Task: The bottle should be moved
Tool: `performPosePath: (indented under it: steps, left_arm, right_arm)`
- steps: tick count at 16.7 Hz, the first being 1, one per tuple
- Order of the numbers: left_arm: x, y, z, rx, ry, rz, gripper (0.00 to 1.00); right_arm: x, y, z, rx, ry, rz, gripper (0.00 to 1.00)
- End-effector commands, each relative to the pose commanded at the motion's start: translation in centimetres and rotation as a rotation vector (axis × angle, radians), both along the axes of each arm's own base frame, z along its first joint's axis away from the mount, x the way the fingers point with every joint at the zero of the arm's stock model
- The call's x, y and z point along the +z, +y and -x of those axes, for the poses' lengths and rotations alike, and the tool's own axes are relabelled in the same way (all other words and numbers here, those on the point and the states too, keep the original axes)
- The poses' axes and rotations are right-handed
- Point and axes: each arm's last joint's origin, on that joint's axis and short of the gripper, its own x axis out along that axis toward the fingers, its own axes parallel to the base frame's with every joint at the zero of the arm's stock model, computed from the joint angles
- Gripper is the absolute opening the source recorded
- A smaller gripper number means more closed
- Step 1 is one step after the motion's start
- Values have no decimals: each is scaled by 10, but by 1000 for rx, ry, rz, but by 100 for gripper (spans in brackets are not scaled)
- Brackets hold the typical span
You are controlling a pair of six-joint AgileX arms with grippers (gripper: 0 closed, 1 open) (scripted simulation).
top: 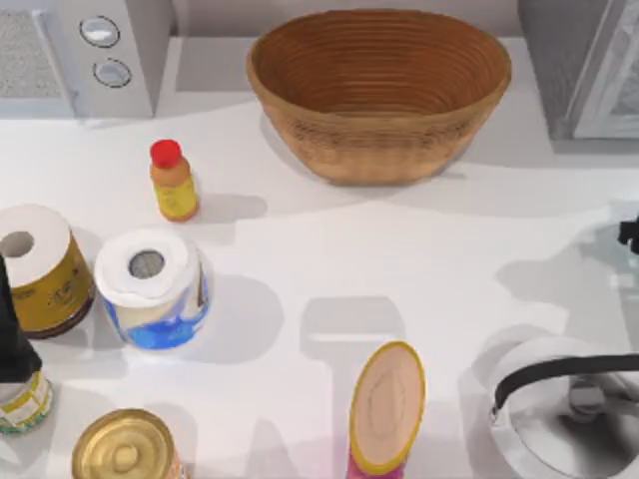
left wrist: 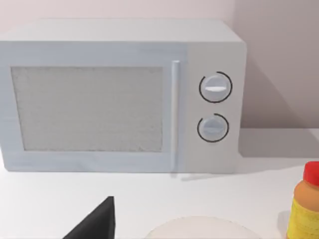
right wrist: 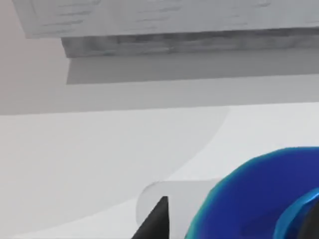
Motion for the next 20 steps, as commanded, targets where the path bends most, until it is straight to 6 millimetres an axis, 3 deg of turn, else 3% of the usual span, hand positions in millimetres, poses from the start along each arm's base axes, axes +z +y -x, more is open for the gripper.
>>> performPosePath:
  steps: [4, 17, 20]
  left_arm:
    - [0, 0, 0, 0, 0, 0, 100]
    - [0, 0, 0, 0, 0, 0, 100]
    - [0, 0, 0, 0, 0, 0, 100]
  right_arm:
    - [0, 0, 0, 0, -1, 0, 0]
    - [0, 0, 0, 0, -1, 0, 98]
    - [0, 0, 0, 0, -1, 0, 100]
